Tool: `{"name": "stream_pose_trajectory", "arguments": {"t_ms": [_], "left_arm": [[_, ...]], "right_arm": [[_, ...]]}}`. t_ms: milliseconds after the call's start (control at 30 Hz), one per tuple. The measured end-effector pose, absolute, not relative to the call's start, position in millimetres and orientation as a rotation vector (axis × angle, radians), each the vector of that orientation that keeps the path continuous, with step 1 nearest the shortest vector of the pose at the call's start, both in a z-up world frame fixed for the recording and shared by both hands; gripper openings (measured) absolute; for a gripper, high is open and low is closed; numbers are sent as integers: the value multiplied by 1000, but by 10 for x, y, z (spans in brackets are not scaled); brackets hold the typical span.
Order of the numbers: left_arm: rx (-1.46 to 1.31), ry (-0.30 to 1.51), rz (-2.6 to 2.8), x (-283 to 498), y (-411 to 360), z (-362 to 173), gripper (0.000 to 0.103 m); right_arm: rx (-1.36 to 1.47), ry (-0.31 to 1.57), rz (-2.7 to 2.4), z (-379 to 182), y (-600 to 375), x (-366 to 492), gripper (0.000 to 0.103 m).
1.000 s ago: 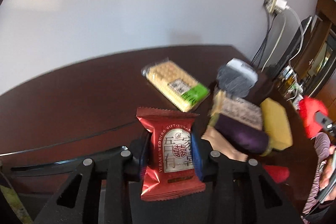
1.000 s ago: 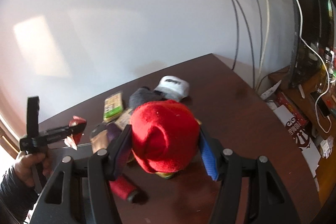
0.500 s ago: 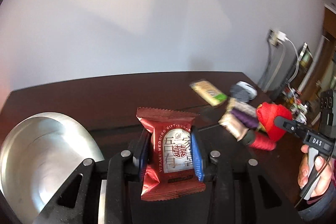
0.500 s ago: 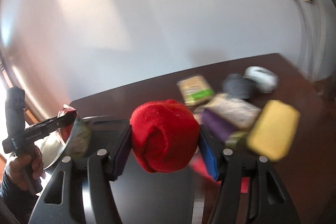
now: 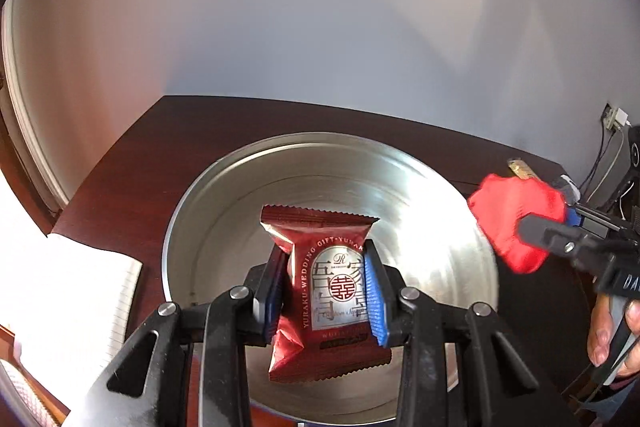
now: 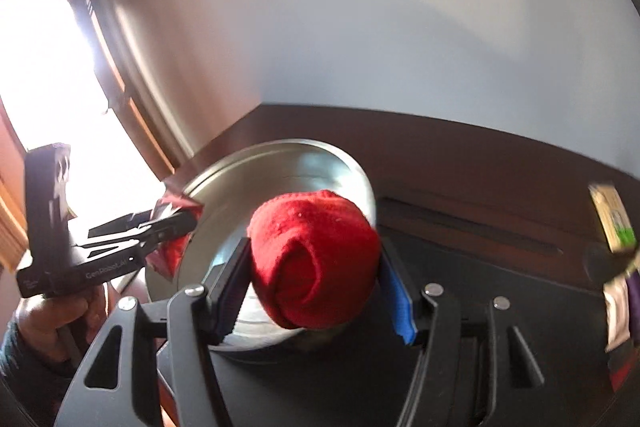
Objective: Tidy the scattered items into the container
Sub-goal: 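Carry the red ball and red packet to the silver tray and release both, then move both tools back over the remaining items on the desk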
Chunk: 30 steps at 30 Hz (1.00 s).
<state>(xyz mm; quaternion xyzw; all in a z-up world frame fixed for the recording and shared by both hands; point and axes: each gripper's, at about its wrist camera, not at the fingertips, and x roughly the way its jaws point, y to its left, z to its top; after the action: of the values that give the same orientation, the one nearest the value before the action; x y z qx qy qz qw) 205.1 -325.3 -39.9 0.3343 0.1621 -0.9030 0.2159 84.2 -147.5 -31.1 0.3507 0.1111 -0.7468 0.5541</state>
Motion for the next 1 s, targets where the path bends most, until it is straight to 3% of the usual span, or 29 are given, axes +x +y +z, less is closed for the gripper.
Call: {"name": "stream_pose_trajectory", "arguments": {"t_ms": [333, 367, 400, 467, 567, 733, 833, 1000], "left_arm": [[958, 461, -2462, 2106, -3463, -596, 41], [957, 476, -2453, 2111, -3477, -607, 49], [955, 492, -2444, 2115, -3490, -619, 64], [910, 487, -2430, 2169, -3489, -587, 79], [871, 471, -2428, 2205, -3461, -518, 80], [784, 448, -2462, 2308, -3392, -327, 81], [758, 422, -2513, 2293, -3213, -242, 84], [752, 388, -2630, 2152, -2914, -84, 85]], "right_arm": [[829, 477, -1774, -624, -1995, 1014, 63], [824, 476, -1782, -624, -2000, 1008, 64], [817, 474, -1791, -621, -2003, 1002, 64], [815, 431, -1798, -563, -1929, 980, 65], [804, 362, -1802, -431, -1821, 975, 77], [748, 282, -1831, -212, -1374, 954, 79], [724, 218, -1894, -124, -932, 895, 87], [732, 131, -2015, -132, -240, 784, 88]]}}
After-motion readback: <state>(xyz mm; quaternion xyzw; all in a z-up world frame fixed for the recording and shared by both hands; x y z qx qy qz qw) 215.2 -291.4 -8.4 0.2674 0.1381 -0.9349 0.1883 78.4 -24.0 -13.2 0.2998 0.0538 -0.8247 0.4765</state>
